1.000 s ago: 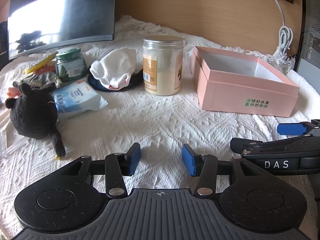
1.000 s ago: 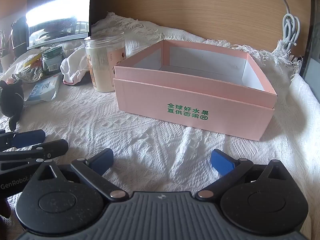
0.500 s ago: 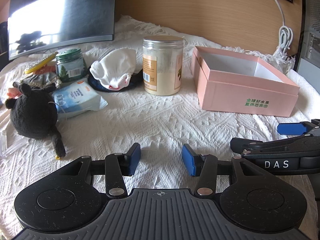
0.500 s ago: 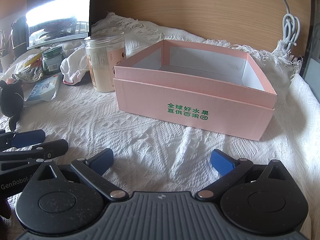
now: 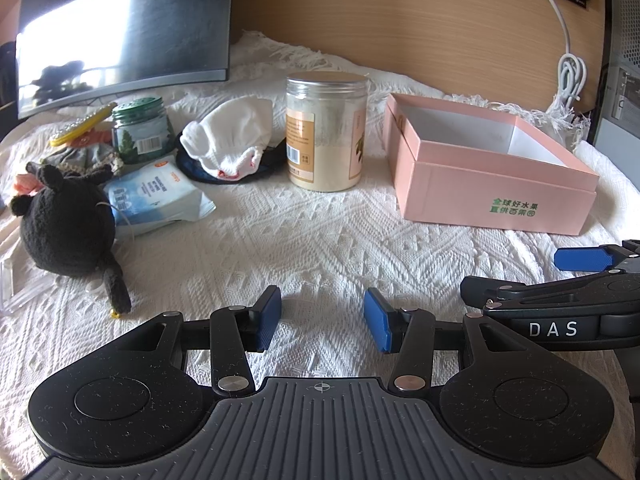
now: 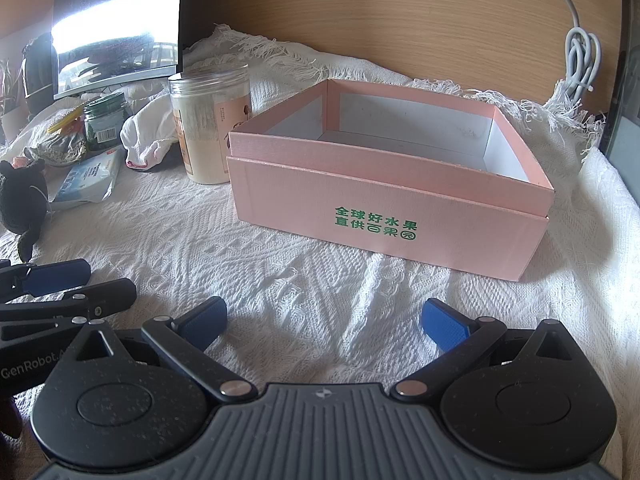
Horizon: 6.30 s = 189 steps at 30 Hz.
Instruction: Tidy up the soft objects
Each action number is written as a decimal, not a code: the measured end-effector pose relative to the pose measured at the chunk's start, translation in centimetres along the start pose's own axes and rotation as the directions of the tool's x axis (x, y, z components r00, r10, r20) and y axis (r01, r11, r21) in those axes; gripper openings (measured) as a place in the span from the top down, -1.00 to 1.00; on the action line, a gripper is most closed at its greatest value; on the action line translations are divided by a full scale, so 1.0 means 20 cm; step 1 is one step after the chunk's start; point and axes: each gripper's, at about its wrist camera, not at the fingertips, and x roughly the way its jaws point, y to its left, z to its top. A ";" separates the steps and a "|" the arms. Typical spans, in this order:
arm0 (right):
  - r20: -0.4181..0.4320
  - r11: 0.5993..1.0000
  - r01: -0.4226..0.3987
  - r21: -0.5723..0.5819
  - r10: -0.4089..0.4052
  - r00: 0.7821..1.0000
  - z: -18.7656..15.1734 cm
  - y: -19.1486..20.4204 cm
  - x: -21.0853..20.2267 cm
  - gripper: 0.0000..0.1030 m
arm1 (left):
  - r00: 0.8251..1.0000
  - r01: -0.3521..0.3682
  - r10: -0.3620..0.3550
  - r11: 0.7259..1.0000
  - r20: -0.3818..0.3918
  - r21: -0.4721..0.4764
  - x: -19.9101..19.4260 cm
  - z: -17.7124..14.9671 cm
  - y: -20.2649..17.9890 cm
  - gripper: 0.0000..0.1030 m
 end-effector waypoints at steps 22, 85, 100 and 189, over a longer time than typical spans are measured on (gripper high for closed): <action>0.000 1.000 0.002 -0.005 -0.002 1.000 0.00 0.00 0.00 -1.00 | 1.000 -0.001 0.001 1.000 0.000 0.001 0.00 0.01 0.01 0.01; -0.118 0.960 -0.150 -0.235 0.125 0.985 0.62 1.03 0.14 -0.94 | 0.976 -0.210 0.166 0.893 -0.142 -0.397 0.34 0.39 2.19 0.76; -0.177 0.841 -0.430 -0.328 0.392 0.903 1.29 1.57 0.44 -0.93 | 0.998 0.058 -0.032 0.867 0.062 -0.495 0.17 0.45 2.13 0.83; 0.025 0.962 0.126 0.242 -0.136 0.990 0.70 -0.13 -0.16 -0.39 | 0.914 0.402 -0.405 0.913 -0.020 -0.072 0.13 0.89 0.54 0.58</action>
